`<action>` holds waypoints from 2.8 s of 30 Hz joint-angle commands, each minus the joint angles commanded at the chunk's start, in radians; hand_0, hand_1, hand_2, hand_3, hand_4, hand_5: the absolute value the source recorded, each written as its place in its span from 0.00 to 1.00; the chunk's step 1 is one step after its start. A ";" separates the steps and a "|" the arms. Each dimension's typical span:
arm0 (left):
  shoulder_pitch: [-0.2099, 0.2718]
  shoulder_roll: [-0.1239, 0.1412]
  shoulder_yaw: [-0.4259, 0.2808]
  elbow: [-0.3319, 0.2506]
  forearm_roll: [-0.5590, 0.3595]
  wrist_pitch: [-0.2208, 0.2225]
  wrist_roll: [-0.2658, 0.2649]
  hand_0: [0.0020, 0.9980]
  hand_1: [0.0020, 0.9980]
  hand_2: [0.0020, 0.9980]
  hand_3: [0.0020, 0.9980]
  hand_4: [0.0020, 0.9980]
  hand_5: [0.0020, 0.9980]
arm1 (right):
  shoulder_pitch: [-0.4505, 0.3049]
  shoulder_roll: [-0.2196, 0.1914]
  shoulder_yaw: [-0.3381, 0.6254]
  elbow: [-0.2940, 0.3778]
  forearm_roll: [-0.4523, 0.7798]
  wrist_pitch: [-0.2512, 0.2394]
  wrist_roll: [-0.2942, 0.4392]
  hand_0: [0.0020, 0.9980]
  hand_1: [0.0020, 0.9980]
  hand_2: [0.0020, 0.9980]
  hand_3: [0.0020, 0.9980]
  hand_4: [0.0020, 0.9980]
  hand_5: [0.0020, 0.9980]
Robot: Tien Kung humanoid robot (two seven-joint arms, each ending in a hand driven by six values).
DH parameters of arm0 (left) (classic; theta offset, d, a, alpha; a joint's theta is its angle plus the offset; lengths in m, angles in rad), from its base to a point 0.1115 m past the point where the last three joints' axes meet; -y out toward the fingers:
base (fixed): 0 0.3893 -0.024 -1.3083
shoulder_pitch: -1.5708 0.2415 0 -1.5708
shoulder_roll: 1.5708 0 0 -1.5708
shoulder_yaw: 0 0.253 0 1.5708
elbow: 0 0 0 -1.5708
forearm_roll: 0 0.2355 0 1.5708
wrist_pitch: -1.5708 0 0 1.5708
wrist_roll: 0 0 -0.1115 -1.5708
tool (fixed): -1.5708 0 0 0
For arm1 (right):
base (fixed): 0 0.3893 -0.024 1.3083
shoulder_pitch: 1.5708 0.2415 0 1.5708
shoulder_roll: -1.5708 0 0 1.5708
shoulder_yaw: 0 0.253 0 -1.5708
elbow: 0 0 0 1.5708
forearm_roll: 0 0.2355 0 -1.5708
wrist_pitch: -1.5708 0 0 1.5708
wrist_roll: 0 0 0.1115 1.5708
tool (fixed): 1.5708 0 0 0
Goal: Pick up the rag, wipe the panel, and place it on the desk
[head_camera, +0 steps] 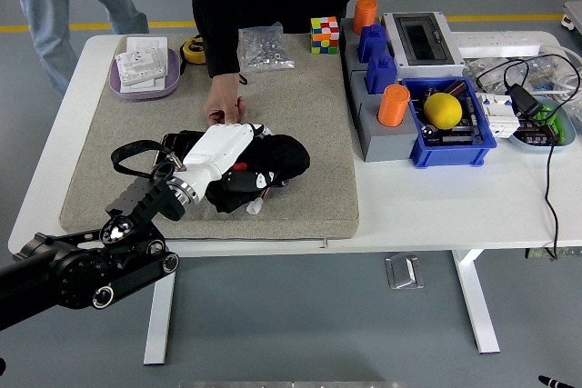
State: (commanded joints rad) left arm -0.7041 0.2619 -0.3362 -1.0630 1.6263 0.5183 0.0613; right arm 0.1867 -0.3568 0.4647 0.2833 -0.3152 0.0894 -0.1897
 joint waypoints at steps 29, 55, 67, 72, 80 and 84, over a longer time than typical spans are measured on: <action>0.015 0.032 -0.037 0.048 0.013 0.008 0.000 0.31 0.18 0.56 0.54 0.46 0.09 | -0.003 0.008 0.001 0.000 0.001 -0.003 -0.002 0.79 0.67 0.72 0.65 1.00 0.51; 0.035 0.091 -0.104 0.104 0.029 0.009 -0.002 0.31 0.18 0.56 0.54 0.46 0.09 | -0.013 0.015 0.014 0.000 0.001 -0.001 -0.003 0.79 0.67 0.72 0.65 1.00 0.51; 0.039 0.113 -0.141 0.127 0.034 0.011 -0.008 0.30 0.18 0.56 0.54 0.46 0.09 | -0.014 0.018 0.017 0.000 0.000 -0.001 -0.004 0.79 0.67 0.72 0.66 1.00 0.51; 0.044 0.127 -0.152 0.136 0.036 0.010 -0.010 0.30 0.18 0.56 0.54 0.46 0.09 | -0.016 0.018 0.021 0.000 0.000 -0.001 -0.004 0.79 0.67 0.72 0.66 1.00 0.51; 0.056 0.141 -0.184 0.153 0.040 0.011 -0.012 0.30 0.18 0.56 0.54 0.46 0.09 | -0.018 0.019 0.025 0.001 0.000 -0.001 -0.005 0.79 0.67 0.72 0.66 1.00 0.52; 0.061 0.146 -0.190 0.161 0.041 0.010 -0.012 0.30 0.18 0.56 0.54 0.46 0.09 | -0.018 0.019 0.025 0.001 0.000 -0.001 -0.005 0.79 0.67 0.72 0.66 1.00 0.52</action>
State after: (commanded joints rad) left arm -0.6429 0.4080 -0.5258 -0.9021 1.6670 0.5286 0.0493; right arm 0.1689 -0.3377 0.4899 0.2843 -0.3147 0.0886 -0.1944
